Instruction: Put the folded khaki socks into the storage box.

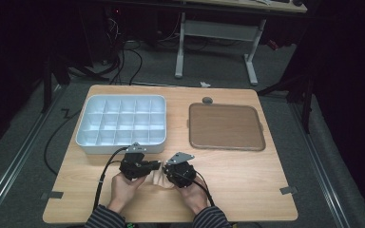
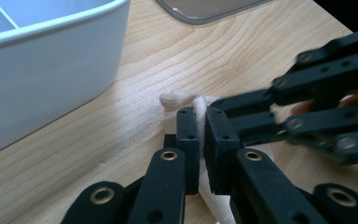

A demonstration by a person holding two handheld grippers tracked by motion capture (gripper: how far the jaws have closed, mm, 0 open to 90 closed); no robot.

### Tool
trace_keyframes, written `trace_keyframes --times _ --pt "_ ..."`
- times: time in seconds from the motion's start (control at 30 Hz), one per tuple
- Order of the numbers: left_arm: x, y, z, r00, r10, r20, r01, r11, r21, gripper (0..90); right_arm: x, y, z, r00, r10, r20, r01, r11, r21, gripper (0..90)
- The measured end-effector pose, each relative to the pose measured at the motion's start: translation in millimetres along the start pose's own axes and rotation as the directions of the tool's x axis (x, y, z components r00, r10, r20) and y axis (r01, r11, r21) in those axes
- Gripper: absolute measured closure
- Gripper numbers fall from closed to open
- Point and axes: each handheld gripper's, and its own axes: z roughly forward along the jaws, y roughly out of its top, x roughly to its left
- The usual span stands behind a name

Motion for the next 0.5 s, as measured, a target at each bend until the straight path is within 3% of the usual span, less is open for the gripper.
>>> trace_keyframes --times 0.27,0.5 --pt "-0.5 0.1 0.8 1.0 -0.002 -0.006 0.002 1.0 0.001 85.9 -10.1 -9.3 -21.6 0.998 0.034 0.053 -0.032 0.999 -0.031 73.5" --pt "-0.6 0.3 0.7 0.9999 -0.01 -0.011 0.01 1.0 0.001 85.9 -16.3 -18.9 -23.8 0.9955 0.079 0.051 -0.078 0.997 -0.025 70.4"
